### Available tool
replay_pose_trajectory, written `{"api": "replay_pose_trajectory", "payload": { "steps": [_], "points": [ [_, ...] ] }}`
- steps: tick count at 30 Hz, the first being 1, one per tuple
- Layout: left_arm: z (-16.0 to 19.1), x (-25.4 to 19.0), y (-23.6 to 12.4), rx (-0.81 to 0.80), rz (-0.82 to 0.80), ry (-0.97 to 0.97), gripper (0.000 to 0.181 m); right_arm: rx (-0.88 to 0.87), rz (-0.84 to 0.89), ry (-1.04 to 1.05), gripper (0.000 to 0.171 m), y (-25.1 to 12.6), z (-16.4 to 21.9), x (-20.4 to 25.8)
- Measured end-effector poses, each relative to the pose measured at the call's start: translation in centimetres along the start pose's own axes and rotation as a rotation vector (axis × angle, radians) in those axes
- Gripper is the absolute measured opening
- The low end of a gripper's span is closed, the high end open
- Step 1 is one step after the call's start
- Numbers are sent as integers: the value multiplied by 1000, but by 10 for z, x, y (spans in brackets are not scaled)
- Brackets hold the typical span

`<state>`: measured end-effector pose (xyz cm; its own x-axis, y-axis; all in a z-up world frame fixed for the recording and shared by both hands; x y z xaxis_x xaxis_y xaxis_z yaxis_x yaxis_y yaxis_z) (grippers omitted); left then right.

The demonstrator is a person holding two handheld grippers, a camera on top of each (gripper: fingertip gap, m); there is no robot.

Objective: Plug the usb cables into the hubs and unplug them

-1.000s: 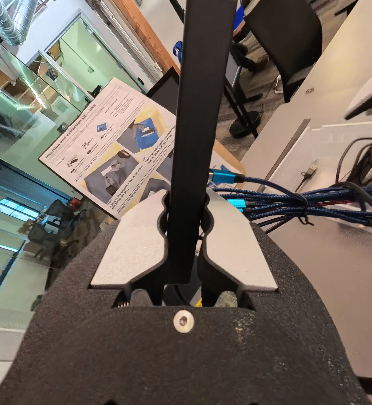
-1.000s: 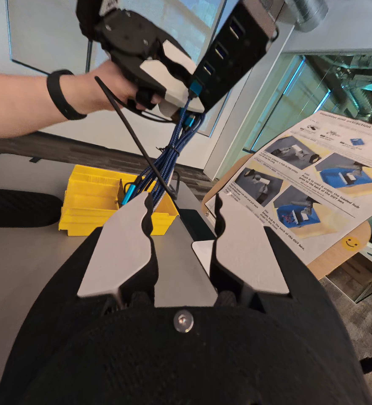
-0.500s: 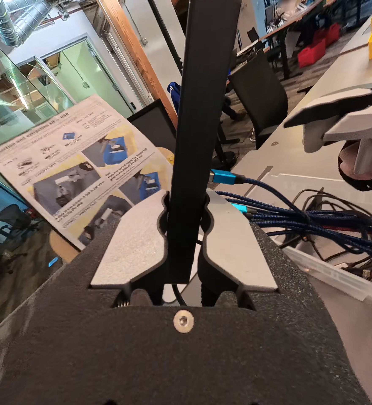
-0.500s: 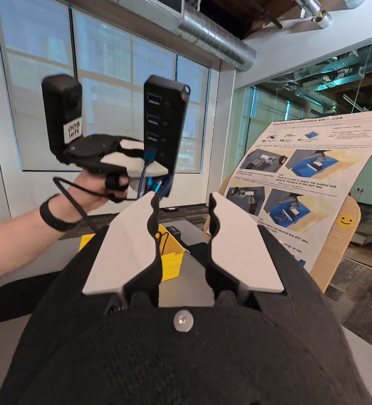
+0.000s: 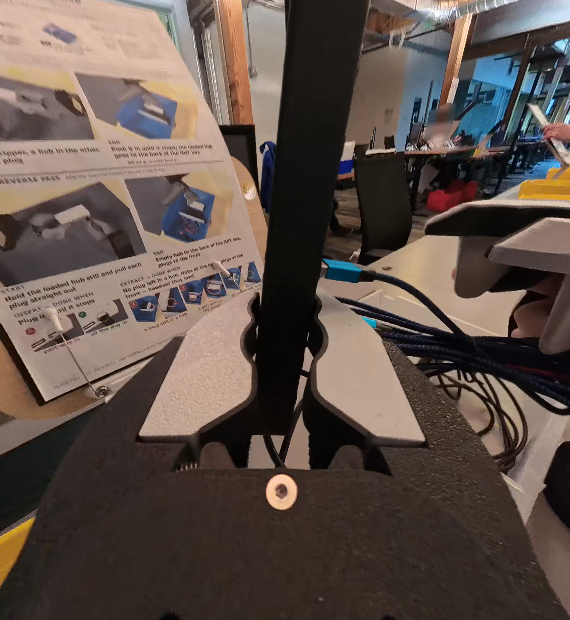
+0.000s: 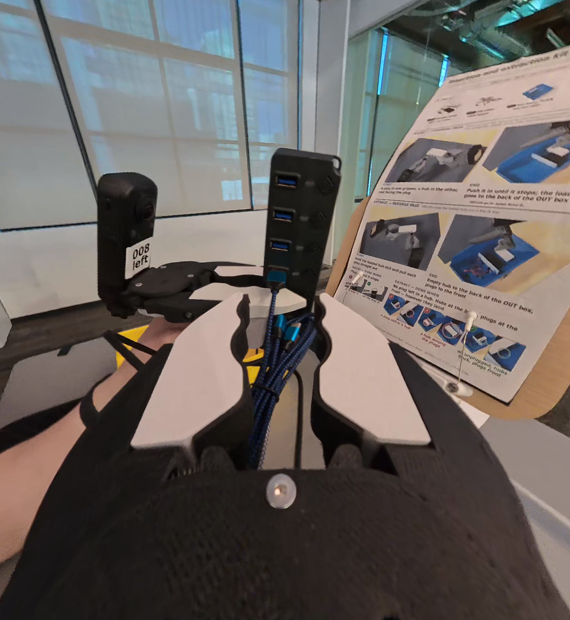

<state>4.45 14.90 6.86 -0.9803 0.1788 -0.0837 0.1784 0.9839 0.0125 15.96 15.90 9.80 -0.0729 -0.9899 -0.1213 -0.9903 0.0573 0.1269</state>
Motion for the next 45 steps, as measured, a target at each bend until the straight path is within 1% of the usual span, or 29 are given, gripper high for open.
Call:
{"api": "replay_pose_trajectory", "payload": {
  "steps": [3,10,13,17,22,27,31,35,37,39,45],
  "points": [
    [4,4,7,8,-7,7,26,-20,12,22,37,6,3,2],
    [12,3,10,11,-21,18,26,1,119,-57,38,3,4,-8],
    [14,1,13,16,-21,27,26,21,139,-59,40,2,0,-5],
    [13,0,14,1,-6,5,26,58,184,-59,43,11,2,-5],
    [14,4,14,-9,-2,-20,27,91,209,-94,38,27,9,1],
    [12,8,12,-36,28,-74,27,128,261,-120,38,42,15,5],
    [10,8,10,-67,74,-115,27,137,320,-141,37,50,16,5],
    [8,4,10,-83,135,-184,26,136,334,-135,33,61,19,8],
    [9,5,11,-76,121,-174,26,138,356,-144,31,63,20,9],
    [9,6,11,-81,127,-187,26,121,379,-146,26,64,19,8],
    [10,10,11,-85,124,-203,26,108,365,-109,22,69,20,9]
  ]
}}
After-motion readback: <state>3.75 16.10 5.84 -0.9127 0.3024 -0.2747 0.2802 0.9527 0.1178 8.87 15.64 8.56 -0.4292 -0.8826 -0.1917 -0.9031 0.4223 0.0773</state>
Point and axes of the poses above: each gripper's, where its closed fingertips meet, y out along the fingers, z out of its underside, x = y × z across the jaws, the point moved 4 cm from there along -y, back along the fingers, and after that the axes turned 8 degrees about -y, right-handed, at the moved point
